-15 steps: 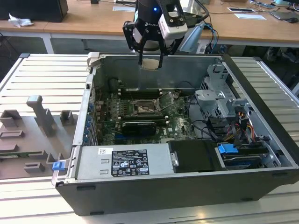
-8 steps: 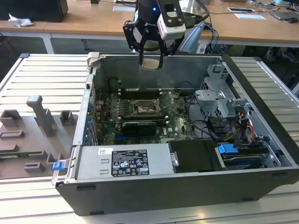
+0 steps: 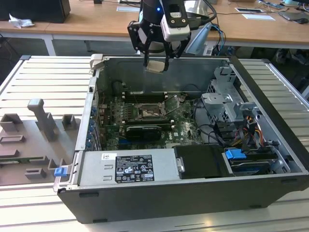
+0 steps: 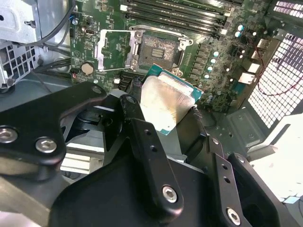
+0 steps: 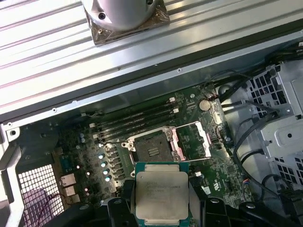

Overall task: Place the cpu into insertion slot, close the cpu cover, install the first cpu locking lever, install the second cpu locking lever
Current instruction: 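Place the cpu into insertion slot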

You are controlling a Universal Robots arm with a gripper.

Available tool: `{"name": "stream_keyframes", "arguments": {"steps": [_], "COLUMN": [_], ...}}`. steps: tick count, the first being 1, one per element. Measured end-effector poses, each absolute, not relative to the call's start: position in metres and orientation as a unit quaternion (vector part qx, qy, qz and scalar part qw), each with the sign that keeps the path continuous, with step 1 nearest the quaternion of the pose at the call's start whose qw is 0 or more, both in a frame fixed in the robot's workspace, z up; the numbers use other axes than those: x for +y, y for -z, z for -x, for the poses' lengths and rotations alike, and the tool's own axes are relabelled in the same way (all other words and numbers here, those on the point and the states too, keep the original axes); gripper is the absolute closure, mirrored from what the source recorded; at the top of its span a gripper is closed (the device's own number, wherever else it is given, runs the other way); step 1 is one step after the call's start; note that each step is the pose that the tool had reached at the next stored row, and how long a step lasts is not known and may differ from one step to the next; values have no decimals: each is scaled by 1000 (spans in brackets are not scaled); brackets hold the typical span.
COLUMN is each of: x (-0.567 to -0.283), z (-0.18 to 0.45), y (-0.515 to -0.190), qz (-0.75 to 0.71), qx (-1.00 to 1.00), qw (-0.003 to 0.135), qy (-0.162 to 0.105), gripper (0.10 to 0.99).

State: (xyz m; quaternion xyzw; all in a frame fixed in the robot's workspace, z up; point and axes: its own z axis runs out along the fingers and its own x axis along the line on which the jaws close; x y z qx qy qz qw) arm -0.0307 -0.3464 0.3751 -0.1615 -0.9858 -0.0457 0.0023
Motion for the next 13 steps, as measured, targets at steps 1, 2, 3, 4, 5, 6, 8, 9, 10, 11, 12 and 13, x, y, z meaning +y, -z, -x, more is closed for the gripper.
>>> {"name": "stream_keyframes", "arguments": {"steps": [1,2,3,4,5,6,8,9,10,11,12,13], "x": [-346,-346,-346,-346,-346,-346,-346,-346,-346,-346,-346,-346], "z": [31,31,31,31,31,31,31,31,31,31,31,31], "y": [-375,-375,-375,-375,-375,-375,-375,-375,-375,-375,-375,-375], "qz": [166,167,170,173,176,177,182,184,186,188,190,193], "qx": [-985,-985,-984,-984,-983,-983,-982,-982,-981,-981,-981,-980], "qw": [2,2,2,2,2,2,1,1,1,1,1,1], "qy": [46,46,46,46,46,46,46,46,46,46,46,46], "gripper": [545,545,545,545,545,545,545,545,545,545,545,545]}}
